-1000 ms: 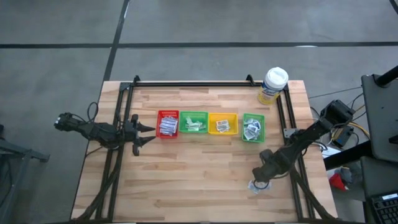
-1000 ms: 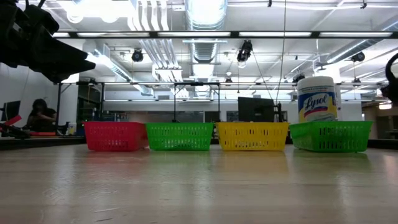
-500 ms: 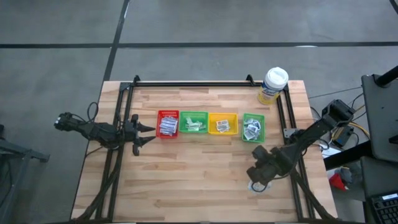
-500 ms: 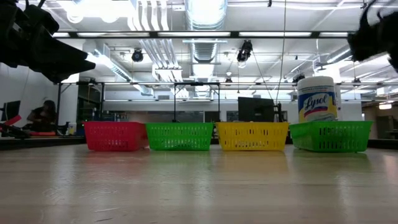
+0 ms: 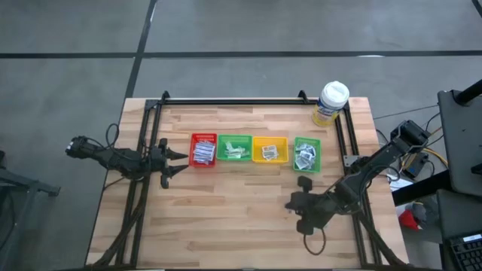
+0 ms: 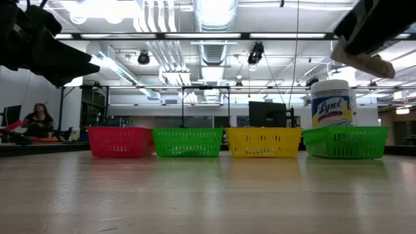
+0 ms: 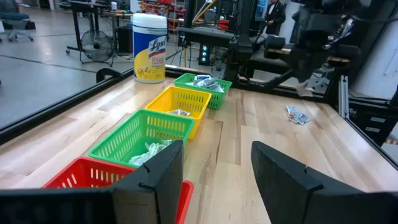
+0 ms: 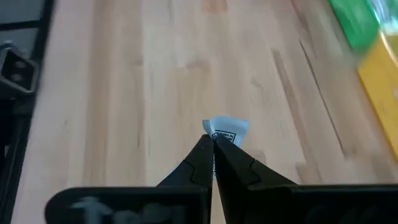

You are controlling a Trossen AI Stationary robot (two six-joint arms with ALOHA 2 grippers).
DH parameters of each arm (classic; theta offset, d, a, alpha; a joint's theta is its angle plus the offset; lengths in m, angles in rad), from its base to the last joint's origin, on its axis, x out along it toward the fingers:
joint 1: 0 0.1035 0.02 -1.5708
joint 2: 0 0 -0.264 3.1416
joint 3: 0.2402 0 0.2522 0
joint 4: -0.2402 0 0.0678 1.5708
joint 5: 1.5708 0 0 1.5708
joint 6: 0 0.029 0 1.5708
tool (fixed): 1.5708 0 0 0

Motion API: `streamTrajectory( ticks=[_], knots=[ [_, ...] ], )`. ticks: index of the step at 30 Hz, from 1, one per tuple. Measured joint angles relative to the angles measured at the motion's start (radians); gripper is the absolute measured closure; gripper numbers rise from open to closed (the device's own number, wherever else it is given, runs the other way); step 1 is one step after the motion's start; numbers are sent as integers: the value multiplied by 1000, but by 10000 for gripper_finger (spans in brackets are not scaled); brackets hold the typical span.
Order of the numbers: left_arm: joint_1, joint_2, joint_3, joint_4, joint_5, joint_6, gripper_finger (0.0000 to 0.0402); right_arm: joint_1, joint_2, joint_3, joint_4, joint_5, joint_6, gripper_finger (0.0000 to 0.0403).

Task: Pick & Place First Aid Supplies
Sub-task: Put the orange ointment pack into the yellow bin

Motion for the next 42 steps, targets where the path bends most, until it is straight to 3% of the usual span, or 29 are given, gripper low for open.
streamTrajectory(
  ticks=[4, 12, 17, 24, 42],
  knots=[
    [0, 0, 0, 0, 0, 0, 213, 0, 0, -9, 76, 1, -128, 394],
    [0, 0, 0, 0, 0, 0, 213, -2, 0, -15, 79, 18, -133, 394],
    [0, 0, 0, 0, 0, 0, 213, -35, 0, -10, 70, 95, -243, 394],
    [0, 0, 0, 0, 0, 0, 213, -170, 0, 37, 66, 122, -525, 394],
    [0, 0, 0, 0, 0, 0, 213, -534, 0, 169, -70, 114, -939, 394]
  ],
)
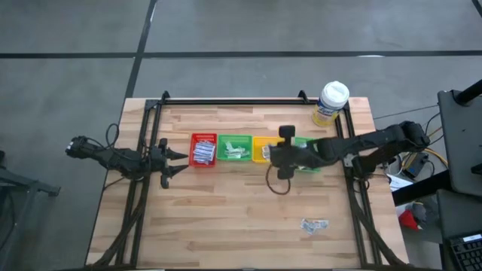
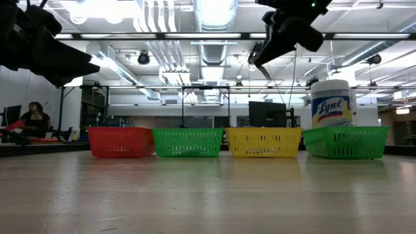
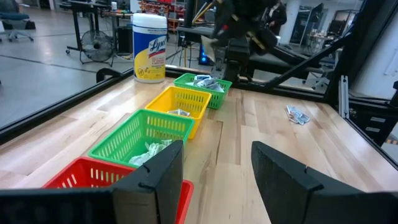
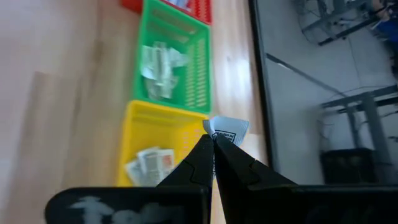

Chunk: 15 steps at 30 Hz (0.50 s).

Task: Pick & Place First Aid Supplies
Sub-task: Put the orange ointment pack into the yellow bin

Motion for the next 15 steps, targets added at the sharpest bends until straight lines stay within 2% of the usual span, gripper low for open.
streamTrajectory(
  ticks=[5, 15],
  knots=[
    [0, 0, 0, 0, 0, 0, 213, -63, 0, 9, 0, -20, -103, 394],
    [0, 0, 0, 0, 0, 0, 213, -204, 35, 9, 1, -238, -203, 394]
  ],
)
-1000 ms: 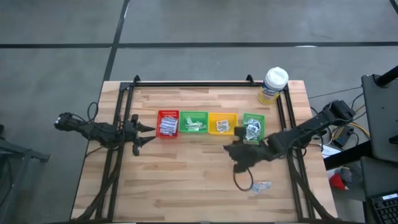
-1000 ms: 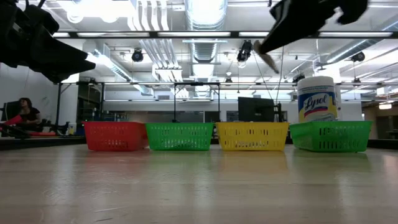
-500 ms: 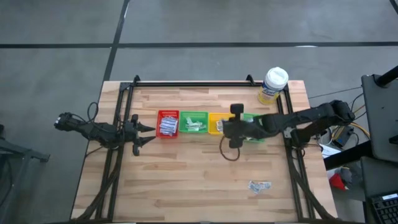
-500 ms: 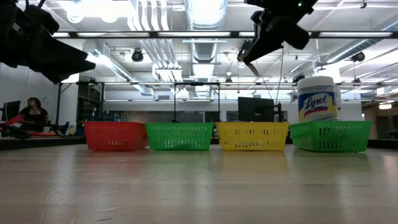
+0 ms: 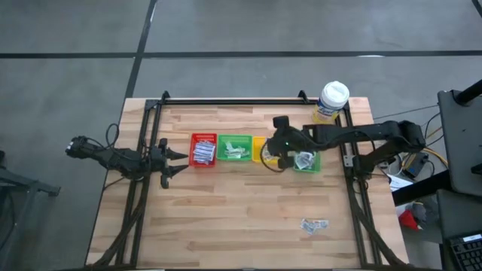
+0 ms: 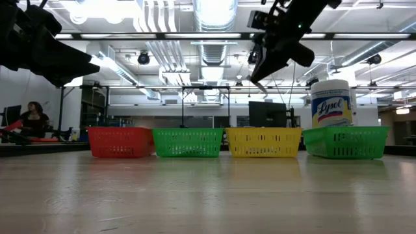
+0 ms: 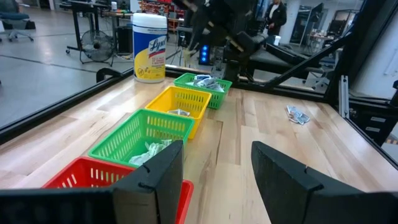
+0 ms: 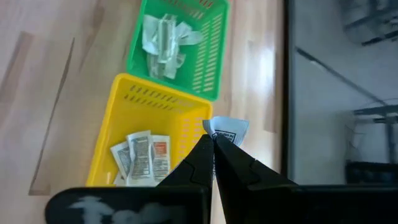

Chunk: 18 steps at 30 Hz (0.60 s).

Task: Pick & Place First Aid Supplies
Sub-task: Put the orange ointment pack into the yellow bin

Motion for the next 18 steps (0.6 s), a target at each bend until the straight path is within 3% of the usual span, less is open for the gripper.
streamTrajectory(
  ticks=[4, 18],
  knots=[
    [0, 0, 0, 0, 0, 0, 213, -45, 42, 2, 0, -71, 13, 394],
    [0, 0, 0, 0, 0, 0, 213, -79, 256, 26, -1, -133, 44, 394]
  ],
)
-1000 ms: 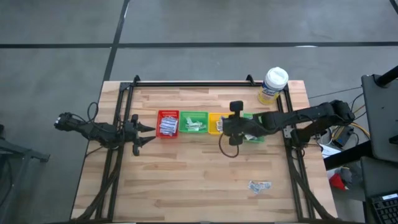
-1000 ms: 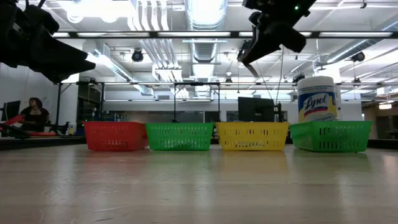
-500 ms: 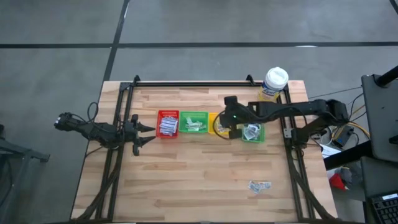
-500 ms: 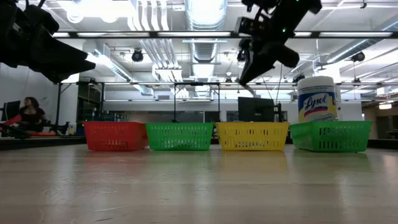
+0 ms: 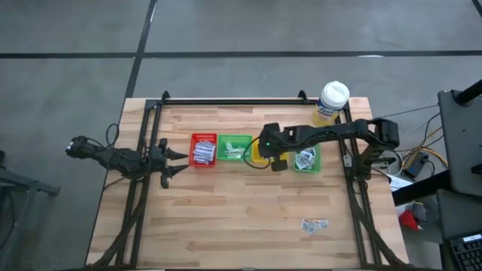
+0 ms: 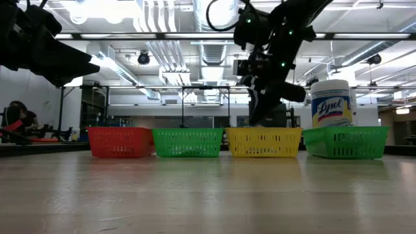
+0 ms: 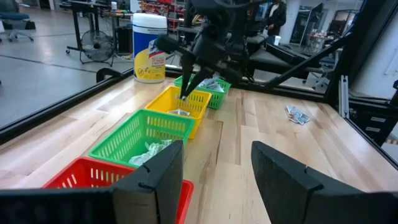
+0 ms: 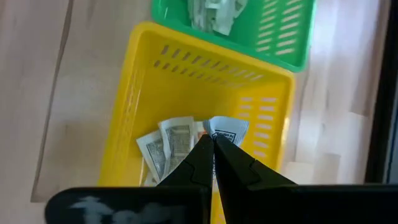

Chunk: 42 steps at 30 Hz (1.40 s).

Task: Pick & Place First Aid Supplies
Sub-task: Put the orange ointment pack into the yellow bin

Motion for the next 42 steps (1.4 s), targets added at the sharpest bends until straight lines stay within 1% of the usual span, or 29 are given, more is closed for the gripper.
streamTrajectory(
  ticks=[4, 7, 12, 33, 36, 42],
  knots=[
    [0, 0, 0, 0, 0, 0, 213, 0, 52, 35, -28, -3, 0, 394],
    [0, 0, 0, 0, 0, 0, 213, 0, 88, 61, -65, -29, -1, 394],
    [0, 0, 0, 0, 0, 0, 213, 0, 124, 83, -104, -28, 0, 394],
    [0, 0, 0, 0, 0, 0, 213, 0, 124, 87, -124, -16, 11, 394],
    [0, 0, 0, 0, 0, 0, 213, 0, 124, 87, -126, -16, 11, 384],
    [0, 0, 0, 0, 0, 0, 213, 0, 124, 87, -127, -14, 11, 346]
  ],
)
